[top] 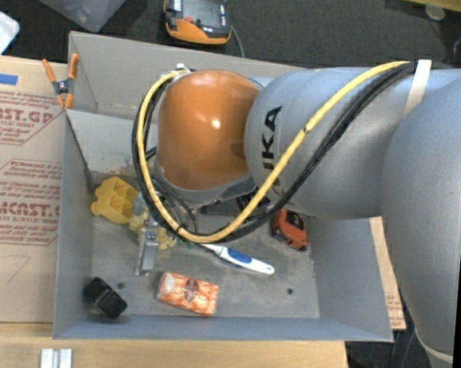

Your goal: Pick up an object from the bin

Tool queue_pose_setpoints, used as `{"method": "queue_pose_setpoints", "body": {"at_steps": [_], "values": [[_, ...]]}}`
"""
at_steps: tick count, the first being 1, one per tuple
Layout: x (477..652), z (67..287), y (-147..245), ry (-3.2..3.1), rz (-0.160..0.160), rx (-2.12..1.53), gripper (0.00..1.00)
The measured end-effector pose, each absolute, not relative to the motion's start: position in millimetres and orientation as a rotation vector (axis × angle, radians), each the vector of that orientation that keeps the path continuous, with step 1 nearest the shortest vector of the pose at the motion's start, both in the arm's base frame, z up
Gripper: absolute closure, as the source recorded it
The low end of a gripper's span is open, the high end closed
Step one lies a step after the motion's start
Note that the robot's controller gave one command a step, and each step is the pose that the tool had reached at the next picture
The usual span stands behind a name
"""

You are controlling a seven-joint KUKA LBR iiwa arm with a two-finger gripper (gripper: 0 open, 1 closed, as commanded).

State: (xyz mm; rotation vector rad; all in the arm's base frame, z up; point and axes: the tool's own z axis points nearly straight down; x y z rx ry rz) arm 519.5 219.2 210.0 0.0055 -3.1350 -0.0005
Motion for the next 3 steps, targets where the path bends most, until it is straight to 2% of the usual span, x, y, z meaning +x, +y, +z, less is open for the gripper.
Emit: {"method": "queue_pose_setpoints", "body": {"at_steps": [1, 2, 3], "values": [[521.4, 215, 218, -3.143, -0.003, 0.002, 0.00], [560.8, 87, 131, -3.156, -0.012, 0.071, 0.00], [596.6, 73, 130, -3.145, -0.010, 0.277, 0.00]]}}
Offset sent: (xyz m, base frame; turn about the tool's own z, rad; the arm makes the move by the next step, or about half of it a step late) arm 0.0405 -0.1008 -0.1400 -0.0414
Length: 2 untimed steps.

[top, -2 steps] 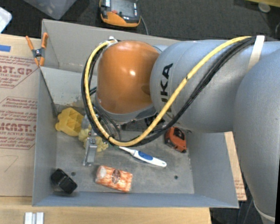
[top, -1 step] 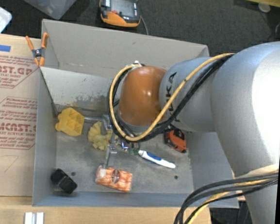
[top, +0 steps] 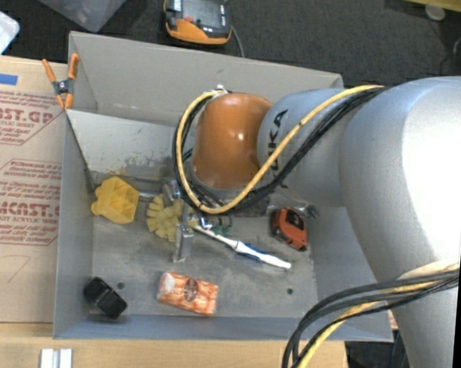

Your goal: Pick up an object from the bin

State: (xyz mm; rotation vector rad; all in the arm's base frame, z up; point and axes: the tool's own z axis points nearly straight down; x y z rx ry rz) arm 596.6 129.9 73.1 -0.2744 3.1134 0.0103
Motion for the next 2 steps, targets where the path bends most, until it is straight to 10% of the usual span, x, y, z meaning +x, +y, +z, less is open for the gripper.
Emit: {"method": "queue_pose_setpoints", "body": {"at_steps": [1, 2], "values": [[578.3, 77, 124, 3.106, 0.023, -0.126, 0.00], [596.6, 75, 130, 3.106, 0.014, -0.257, 0.00]]}}
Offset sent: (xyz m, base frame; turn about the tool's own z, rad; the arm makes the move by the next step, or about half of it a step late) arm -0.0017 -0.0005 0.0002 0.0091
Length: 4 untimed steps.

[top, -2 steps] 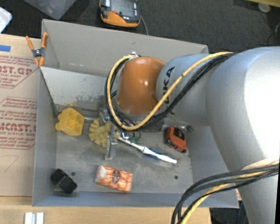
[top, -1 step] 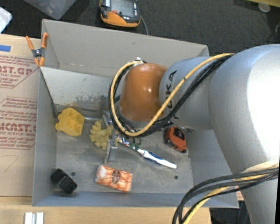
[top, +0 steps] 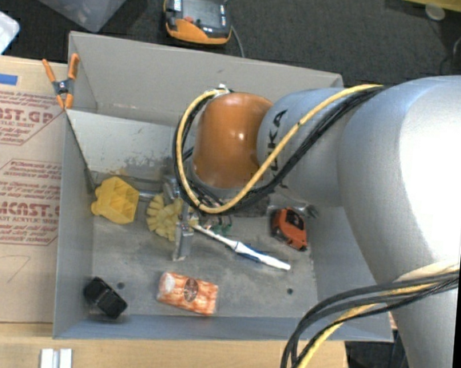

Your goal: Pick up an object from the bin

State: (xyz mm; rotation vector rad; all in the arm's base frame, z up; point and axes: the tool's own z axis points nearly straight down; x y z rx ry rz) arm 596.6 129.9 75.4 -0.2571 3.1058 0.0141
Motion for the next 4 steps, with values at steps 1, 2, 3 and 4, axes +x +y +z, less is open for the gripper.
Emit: {"method": "queue_pose_setpoints", "body": {"at_steps": [1, 2, 3, 4], "values": [[586.2, 80, 129, 3.095, 0.030, -0.156, 1.00], [586.2, 80, 129, 3.095, 0.030, -0.155, 1.00], [586.2, 82, 130, 3.095, 0.031, -0.156, 1.00], [584.7, 103, 130, 3.099, 0.030, -0.156, 1.00]]}}
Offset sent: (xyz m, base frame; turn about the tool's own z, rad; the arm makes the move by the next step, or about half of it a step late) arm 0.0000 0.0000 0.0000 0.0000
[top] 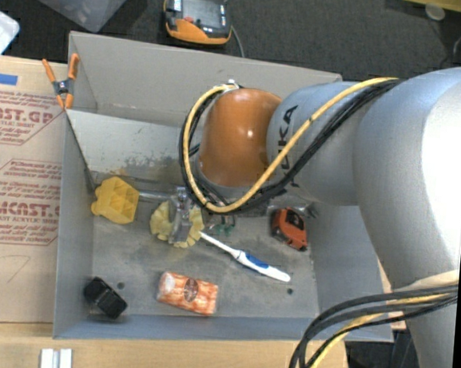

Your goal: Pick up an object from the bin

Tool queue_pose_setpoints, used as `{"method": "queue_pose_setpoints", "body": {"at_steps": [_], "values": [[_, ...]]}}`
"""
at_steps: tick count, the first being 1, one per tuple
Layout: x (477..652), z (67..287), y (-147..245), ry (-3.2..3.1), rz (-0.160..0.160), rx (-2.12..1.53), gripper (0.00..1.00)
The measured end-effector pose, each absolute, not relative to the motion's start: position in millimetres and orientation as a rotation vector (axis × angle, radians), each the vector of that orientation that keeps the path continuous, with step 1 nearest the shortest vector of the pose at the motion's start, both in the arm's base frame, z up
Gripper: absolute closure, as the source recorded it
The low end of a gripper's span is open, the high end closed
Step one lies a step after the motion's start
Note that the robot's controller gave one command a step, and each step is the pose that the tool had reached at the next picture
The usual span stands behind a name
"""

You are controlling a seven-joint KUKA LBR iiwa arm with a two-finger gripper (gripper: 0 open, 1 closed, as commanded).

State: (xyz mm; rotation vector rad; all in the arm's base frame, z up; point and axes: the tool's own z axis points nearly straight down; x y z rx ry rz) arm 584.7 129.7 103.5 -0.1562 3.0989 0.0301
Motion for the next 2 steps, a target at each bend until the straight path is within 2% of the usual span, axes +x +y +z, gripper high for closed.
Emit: {"method": "queue_pose_setpoints", "body": {"at_steps": [2], "values": [[584.6, 136, 130, 3.098, 0.032, -0.157, 1.00]]}}
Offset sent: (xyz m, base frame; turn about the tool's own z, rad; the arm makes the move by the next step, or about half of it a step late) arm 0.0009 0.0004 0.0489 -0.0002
